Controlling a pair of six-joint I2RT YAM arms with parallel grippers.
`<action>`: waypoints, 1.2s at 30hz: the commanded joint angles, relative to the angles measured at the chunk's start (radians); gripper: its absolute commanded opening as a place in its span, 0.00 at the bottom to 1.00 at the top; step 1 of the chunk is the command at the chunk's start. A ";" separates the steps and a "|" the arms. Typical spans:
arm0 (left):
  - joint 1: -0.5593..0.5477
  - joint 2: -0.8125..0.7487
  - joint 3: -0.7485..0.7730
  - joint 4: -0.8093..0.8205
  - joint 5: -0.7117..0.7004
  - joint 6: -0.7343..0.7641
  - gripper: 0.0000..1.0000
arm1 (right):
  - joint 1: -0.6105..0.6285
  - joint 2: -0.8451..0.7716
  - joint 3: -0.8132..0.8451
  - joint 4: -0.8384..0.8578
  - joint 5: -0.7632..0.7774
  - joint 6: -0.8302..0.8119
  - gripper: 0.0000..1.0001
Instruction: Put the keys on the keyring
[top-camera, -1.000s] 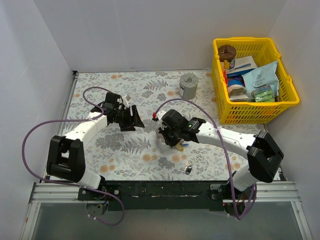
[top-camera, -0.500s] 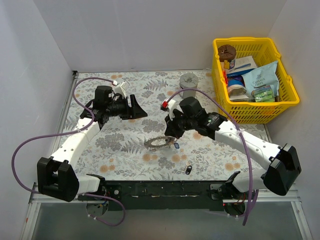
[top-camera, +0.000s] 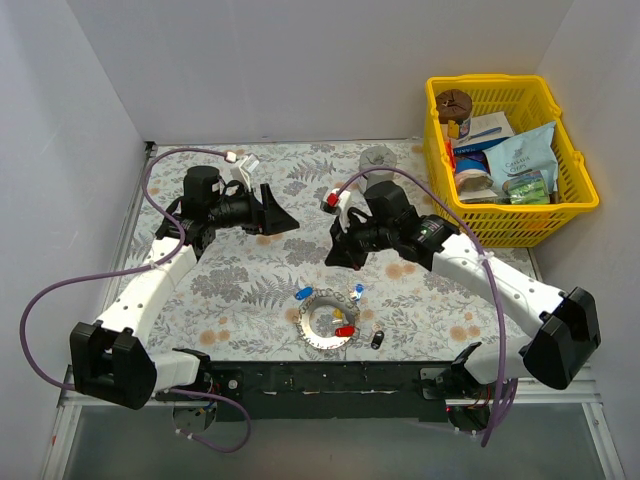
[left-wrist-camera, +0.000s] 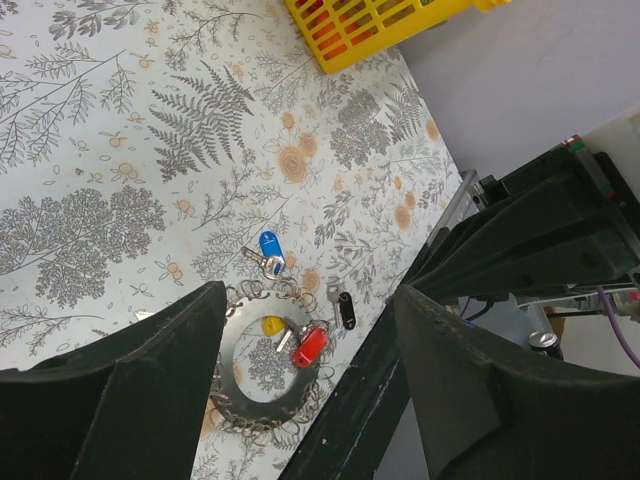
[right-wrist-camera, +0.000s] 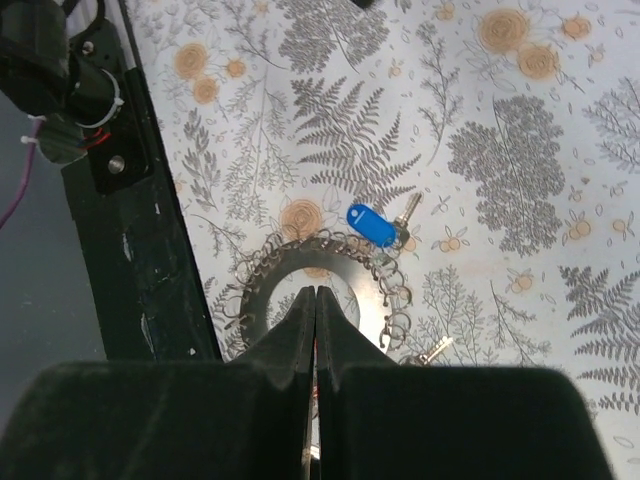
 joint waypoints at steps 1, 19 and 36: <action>0.005 -0.030 0.007 0.007 -0.033 -0.002 0.68 | -0.006 0.033 0.031 -0.075 0.126 0.061 0.01; -0.370 0.196 -0.165 -0.119 -0.309 -0.045 0.21 | -0.008 0.033 -0.260 -0.019 0.282 0.271 0.32; -0.453 0.410 -0.200 0.043 -0.371 -0.161 0.02 | -0.009 0.046 -0.348 0.032 0.255 0.320 0.47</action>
